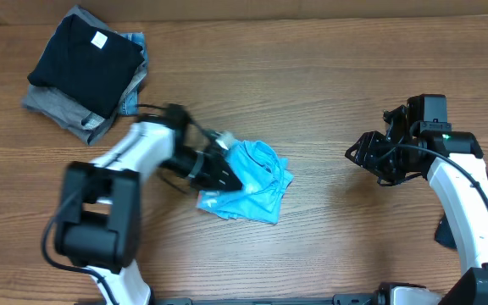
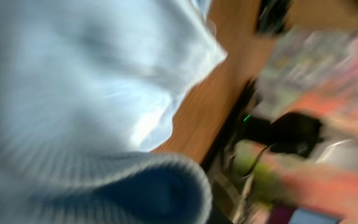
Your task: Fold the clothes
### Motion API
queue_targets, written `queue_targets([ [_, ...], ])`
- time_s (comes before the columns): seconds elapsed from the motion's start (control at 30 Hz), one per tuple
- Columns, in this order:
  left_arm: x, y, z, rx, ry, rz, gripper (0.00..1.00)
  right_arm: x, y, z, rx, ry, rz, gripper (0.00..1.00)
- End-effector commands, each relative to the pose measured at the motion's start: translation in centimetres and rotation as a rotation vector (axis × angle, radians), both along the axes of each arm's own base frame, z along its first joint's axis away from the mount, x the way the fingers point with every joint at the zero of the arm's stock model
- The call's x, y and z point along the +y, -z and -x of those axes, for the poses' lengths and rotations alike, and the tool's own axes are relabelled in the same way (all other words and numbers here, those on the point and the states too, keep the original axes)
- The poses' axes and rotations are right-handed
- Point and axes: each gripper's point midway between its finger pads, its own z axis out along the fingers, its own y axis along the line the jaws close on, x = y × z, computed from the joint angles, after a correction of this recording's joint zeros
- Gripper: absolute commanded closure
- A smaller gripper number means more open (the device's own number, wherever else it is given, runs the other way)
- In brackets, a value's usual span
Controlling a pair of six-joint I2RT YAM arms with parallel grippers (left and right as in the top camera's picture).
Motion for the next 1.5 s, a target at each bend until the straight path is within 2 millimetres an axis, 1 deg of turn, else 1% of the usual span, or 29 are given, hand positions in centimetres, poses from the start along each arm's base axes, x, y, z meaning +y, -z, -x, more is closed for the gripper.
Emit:
queue_targets([
  [0.0, -2.0, 1.3, 1.8, -0.035, 0.092, -0.177, 0.86, 0.0, -1.4, -0.6, -0.055, -0.007, 0.001, 0.48],
  [0.07, -2.3, 2.7, 2.8, -0.049, 0.123, -0.309, 0.84, 0.0, -1.4, -0.6, -0.055, -0.007, 0.001, 0.48],
  [0.13, -2.1, 3.9, 3.6, -0.069, 0.141, -0.434, 0.74, 0.0, -1.4, -0.6, -0.055, -0.007, 0.001, 0.48],
  [0.17, -2.0, 4.5, 3.8, -0.087, 0.147, -0.503, 0.71, 0.0, -1.4, -0.6, -0.055, -0.007, 0.001, 0.48],
  [0.23, -2.0, 4.9, 4.2, -0.108, 0.157, -0.562, 0.71, 0.0, -1.4, -0.7, -0.056, -0.007, 0.001, 0.48],
  [0.3, -2.5, 4.2, 4.2, -0.108, 0.152, -0.561, 0.71, 0.0, -1.4, -0.7, -0.056, -0.008, 0.001, 0.45],
  [0.33, -2.7, 3.4, 4.0, -0.112, 0.147, -0.555, 0.71, 0.0, -1.5, -0.7, -0.057, -0.008, 0.002, 0.44],
  [0.4, -2.8, 1.2, 3.0, -0.140, 0.124, -0.544, 0.70, 0.0, -1.5, -0.7, -0.057, -0.008, 0.002, 0.44],
  [0.43, -2.7, 0.0, 2.3, -0.165, 0.107, -0.541, 0.69, 0.0, -1.4, -0.7, -0.056, -0.008, 0.001, 0.44],
  [0.47, -2.5, -1.3, 1.4, -0.196, 0.083, -0.539, 0.65, 0.0, -1.4, -0.7, -0.056, -0.008, 0.001, 0.44],
  [0.53, -1.7, -4.5, -0.7, -0.278, 0.015, -0.525, 0.52, 0.0, -1.4, -0.7, -0.056, -0.008, 0.001, 0.44],
  [0.57, -1.4, -5.5, -1.4, -0.302, -0.010, -0.514, 0.44, 0.0, -1.4, -0.7, -0.056, -0.008, 0.001, 0.44],
  [0.6, -0.7, -7.7, -3.1, -0.354, -0.071, -0.483, 0.35, 0.0, -1.4, -0.7, -0.056, -0.008, 0.001, 0.44],
  [0.63, -0.3, -8.6, -3.9, -0.381, -0.102, -0.470, 0.30, 0.0, -1.4, -0.7, -0.056, -0.007, 0.001, 0.44],
  [0.67, 0.1, -9.3, -4.7, -0.404, -0.131, -0.461, 0.29, 0.0, -1.5, -0.7, -0.057, -0.007, 0.001, 0.44],
  [0.7, 0.5, -9.4, -5.2, -0.416, -0.149, -0.461, 0.28, 0.0, -1.5, -0.7, -0.058, -0.007, 0.002, 0.44],
  [0.77, 1.4, -8.9, -5.9, -0.420, -0.169, -0.497, 0.28, 0.0, -1.5, -0.8, -0.061, -0.008, 0.002, 0.44],
  [0.83, 1.7, -7.4, -6.1, -0.408, -0.165, -0.531, 0.26, 0.0, -1.5, -0.8, -0.061, -0.007, 0.002, 0.44],
  [0.9, 1.4, -5.7, -6.1, -0.388, -0.148, -0.542, 0.25, 0.0, -1.5, -0.8, -0.061, -0.007, 0.002, 0.44],
  [1.0, 0.9, -3.2, -5.5, -0.338, -0.104, -0.572, 0.24, 0.0, -1.5, -0.7, -0.059, -0.008, 0.001, 0.43],
  [1.1, 0.8, -1.2, -5.4, -0.300, -0.079, -0.599, 0.27, 0.0, -1.4, -0.6, -0.052, -0.008, 0.001, 0.43],
  [1.13, 0.8, -0.7, -5.5, -0.294, -0.076, -0.602, 0.30, 0.0, -1.4, -0.6, -0.052, -0.008, 0.001, 0.43],
  [1.23, 0.3, -0.5, -5.7, -0.290, -0.075, -0.580, 0.40, 0.0, -1.4, -0.6, -0.052, -0.008, 0.001, 0.43],
  [1.27, -0.3, -0.7, -5.6, -0.290, -0.064, -0.545, 0.46, 0.0, -1.4, -0.6, -0.052, -0.008, 0.001, 0.43],
  [1.33, -2.3, -1.7, -4.9, -0.281, -0.023, -0.420, 0.65, 0.0, -1.4, -0.6, -0.053, -0.008, 0.001, 0.43],
  [1.4, -3.9, -2.5, -3.8, -0.266, 0.024, -0.326, 0.76, 0.0, -1.4, -0.6, -0.053, -0.008, 0.001, 0.43],
  [1.47, -4.6, -2.5, -2.6, -0.244, 0.059, -0.317, 0.84, 0.0, -1.4, -0.6, -0.053, -0.008, 0.001, 0.44],
])
